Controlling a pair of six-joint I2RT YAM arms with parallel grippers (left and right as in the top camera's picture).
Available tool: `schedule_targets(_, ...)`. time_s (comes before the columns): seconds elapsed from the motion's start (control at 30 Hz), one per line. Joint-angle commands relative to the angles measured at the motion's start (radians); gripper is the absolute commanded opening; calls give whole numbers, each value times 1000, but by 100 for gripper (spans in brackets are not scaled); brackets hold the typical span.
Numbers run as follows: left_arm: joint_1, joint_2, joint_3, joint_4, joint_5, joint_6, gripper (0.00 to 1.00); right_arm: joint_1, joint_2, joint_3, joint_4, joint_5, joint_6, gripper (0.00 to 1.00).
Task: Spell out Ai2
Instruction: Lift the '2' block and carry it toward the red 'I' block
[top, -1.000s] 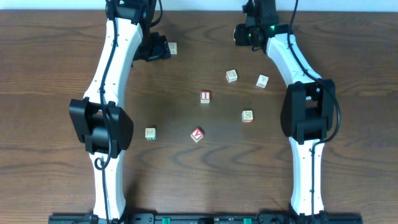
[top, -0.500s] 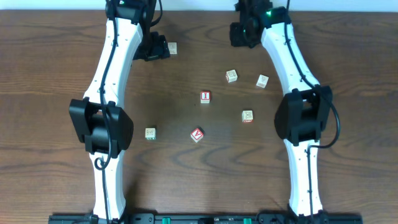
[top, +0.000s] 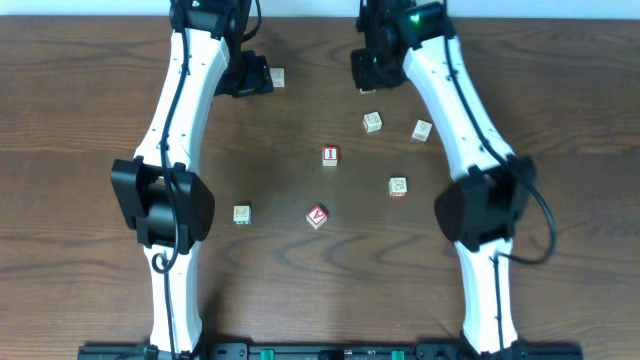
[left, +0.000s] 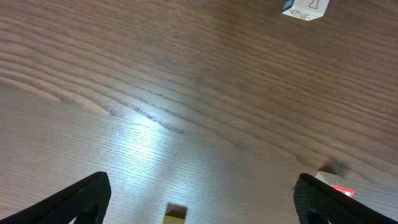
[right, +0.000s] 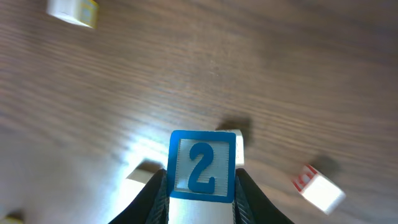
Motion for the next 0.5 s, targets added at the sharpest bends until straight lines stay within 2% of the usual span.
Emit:
schedule_targets(0.0,2,-20,18,-4,-21,11,95,23,-135,16,-27,44,3,1)
schedule_targets(0.17,2,-20,18,2,-21,11,95,23,-282,-93,-31,44,4,2)
schedule_targets(0.47,2,-20,18,23,-18,11,95,14,-666,-729,282,31,23,1)
